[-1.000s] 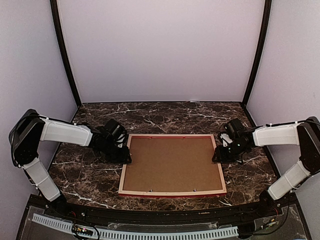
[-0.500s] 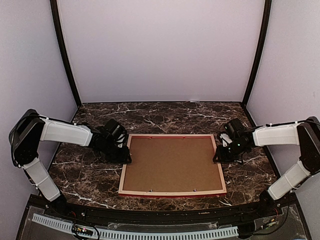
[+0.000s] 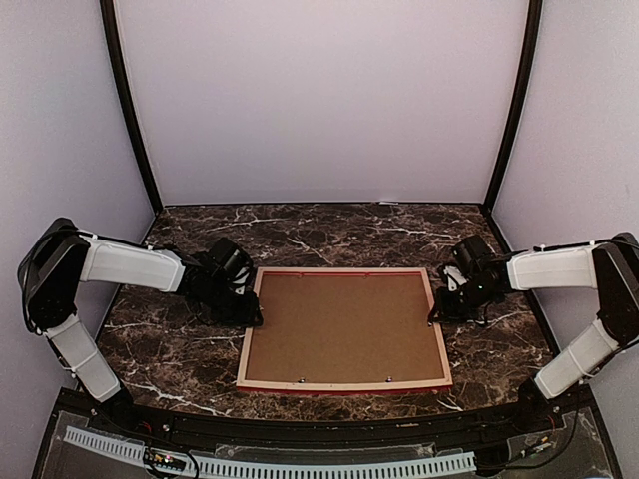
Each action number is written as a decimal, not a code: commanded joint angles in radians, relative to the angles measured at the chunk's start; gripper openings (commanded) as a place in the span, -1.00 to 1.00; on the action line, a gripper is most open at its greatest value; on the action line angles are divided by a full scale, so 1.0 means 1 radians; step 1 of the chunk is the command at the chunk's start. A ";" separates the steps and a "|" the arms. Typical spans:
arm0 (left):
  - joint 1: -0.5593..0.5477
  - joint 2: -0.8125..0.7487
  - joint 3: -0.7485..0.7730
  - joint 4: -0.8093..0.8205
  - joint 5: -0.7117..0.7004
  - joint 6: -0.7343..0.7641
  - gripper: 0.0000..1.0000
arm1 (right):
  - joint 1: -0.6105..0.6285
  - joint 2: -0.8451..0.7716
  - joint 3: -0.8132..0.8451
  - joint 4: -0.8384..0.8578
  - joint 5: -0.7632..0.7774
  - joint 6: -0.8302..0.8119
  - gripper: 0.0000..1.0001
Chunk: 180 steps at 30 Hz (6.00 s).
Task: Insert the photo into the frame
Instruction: Press the fastener onto the backboard, then turn over the photo frame.
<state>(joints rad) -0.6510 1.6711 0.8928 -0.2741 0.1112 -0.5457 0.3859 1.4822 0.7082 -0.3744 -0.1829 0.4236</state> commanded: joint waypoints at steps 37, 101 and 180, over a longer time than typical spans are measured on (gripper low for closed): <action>-0.016 -0.016 0.028 -0.050 -0.117 0.044 0.73 | 0.123 -0.250 -0.218 -0.008 0.051 0.223 0.07; -0.730 0.076 0.064 0.115 -0.872 0.764 0.65 | 0.111 0.005 0.336 -0.304 -0.113 0.035 -1.00; -0.528 -0.282 0.546 -0.511 -0.483 1.124 -0.67 | 0.799 -0.103 0.667 -0.474 0.519 -0.609 -0.26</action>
<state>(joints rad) -1.1805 1.4635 1.4197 -0.8654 -0.3634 0.5842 1.1793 1.3766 1.3388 -0.8585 0.2733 -0.2218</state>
